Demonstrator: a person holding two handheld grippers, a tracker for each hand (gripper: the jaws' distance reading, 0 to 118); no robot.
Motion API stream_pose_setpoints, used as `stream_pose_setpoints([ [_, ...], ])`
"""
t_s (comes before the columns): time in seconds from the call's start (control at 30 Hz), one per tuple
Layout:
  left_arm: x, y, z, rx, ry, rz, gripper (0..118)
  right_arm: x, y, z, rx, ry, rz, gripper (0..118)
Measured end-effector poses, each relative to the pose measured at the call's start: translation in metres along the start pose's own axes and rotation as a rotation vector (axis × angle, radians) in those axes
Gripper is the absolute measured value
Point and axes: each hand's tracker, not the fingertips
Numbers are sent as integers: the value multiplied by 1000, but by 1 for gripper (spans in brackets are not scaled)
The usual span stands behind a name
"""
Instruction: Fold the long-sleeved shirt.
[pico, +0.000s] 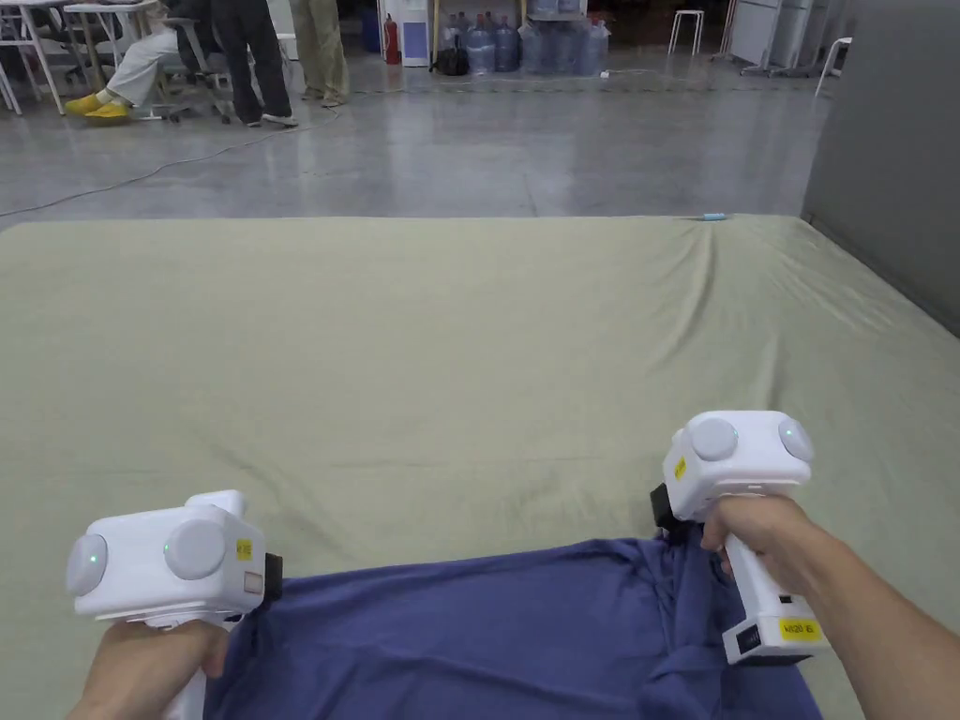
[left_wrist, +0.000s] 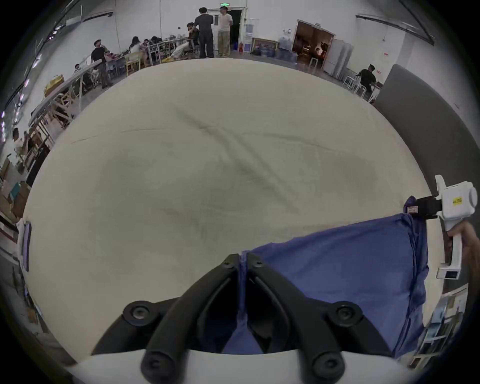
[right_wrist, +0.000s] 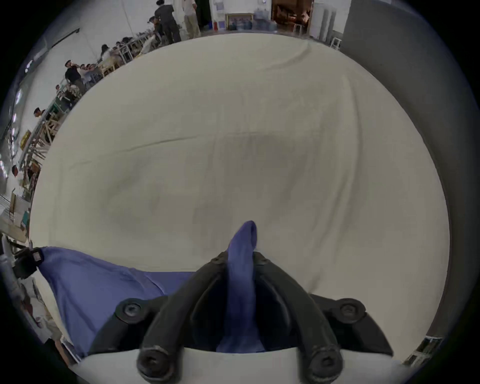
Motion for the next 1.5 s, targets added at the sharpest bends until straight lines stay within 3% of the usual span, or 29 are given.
stream_pose_setpoints([
  [0.1, 0, 0, 9, 9, 13, -1, 0, -6, -5, 24, 38, -4, 61, 9],
  [0.27, -4, -7, 56, 76, -30, -18, 0, 0, -28, 103, 185, 113, 71, 9],
  [0.43, -12, -46, 131, 168, -56, -30, 0, 9, -98, 187, 321, 161, 134, 9],
  [0.6, -16, -109, 185, 161, -74, -97, 0, 19, -187, 229, 356, 162, 191, 9],
  [0.83, -22, -201, 178, -10, -78, -152, 0, 21, -294, 217, 190, 176, 293, 9],
  [1.1, -23, -237, 126, -240, -78, -256, 0, 16, -332, 153, -73, 74, 468, 9],
  [1.27, -26, -235, 118, -208, -77, -229, 0, 16, -327, 150, -50, 62, 436, 12],
  [1.3, -26, -234, 121, -191, -72, -221, 0, 19, -329, 155, -33, 58, 426, 22],
  [1.33, -23, -233, 128, -156, -56, -219, 10, 20, -328, 161, -20, 49, 423, 36],
  [1.37, -23, -230, 135, -133, -56, -216, 38, 20, -327, 169, -10, 37, 410, 57],
  [1.4, -25, -227, 143, -119, -77, -208, 91, 20, -324, 181, 11, 15, 388, 80],
  [1.43, -26, -221, 154, -80, -100, -178, 113, 20, -321, 196, 61, 20, 371, 85],
  [1.5, -21, -208, 179, 23, -135, -140, 118, 12, -309, 222, 177, 33, 329, 85],
])
